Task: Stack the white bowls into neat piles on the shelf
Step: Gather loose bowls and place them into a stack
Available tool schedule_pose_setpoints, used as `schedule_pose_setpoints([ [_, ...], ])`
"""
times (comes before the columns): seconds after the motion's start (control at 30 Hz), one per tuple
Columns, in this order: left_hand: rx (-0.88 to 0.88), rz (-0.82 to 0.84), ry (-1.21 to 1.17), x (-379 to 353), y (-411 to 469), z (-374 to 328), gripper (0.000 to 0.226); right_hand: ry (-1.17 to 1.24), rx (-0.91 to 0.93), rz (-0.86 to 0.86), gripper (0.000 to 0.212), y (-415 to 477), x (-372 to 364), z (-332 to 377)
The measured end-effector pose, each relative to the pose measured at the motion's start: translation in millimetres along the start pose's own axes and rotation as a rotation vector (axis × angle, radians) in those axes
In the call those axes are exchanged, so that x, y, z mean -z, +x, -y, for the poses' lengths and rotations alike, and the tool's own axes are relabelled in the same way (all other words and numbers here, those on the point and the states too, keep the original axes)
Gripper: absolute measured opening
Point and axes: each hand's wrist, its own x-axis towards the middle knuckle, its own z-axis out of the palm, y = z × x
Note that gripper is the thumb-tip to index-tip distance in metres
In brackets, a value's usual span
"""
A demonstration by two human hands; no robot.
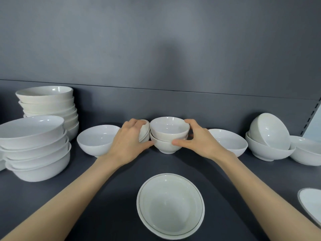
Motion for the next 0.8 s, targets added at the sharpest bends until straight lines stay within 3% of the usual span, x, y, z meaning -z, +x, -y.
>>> schedule_pose_setpoints([
  [0.07, 0.039, 0.055, 0.091, 0, -1, 6, 0.058, -0.028, -0.001, 0.004, 0.080, 0, -2, 0],
  [0.17, 0.030, 0.120, 0.247, -3, -1, 10, 0.034, -0.057, -0.005, 0.007, 0.084, -1, -3, 0],
  [0.33, 0.031, 0.067, 0.355, -6, 2, 10, 0.021, -0.080, -0.016, 0.020, 0.084, -2, -5, -2],
  [0.57, 0.115, -0.067, 0.158, 0, 3, 8, 0.022, -0.097, -0.014, 0.022, 0.083, -2, -7, 0],
  [0.8, 0.263, -0.245, -0.342, 19, 6, 5, 0.008, -0.121, -0.003, 0.015, 0.082, -3, -6, 2],
])
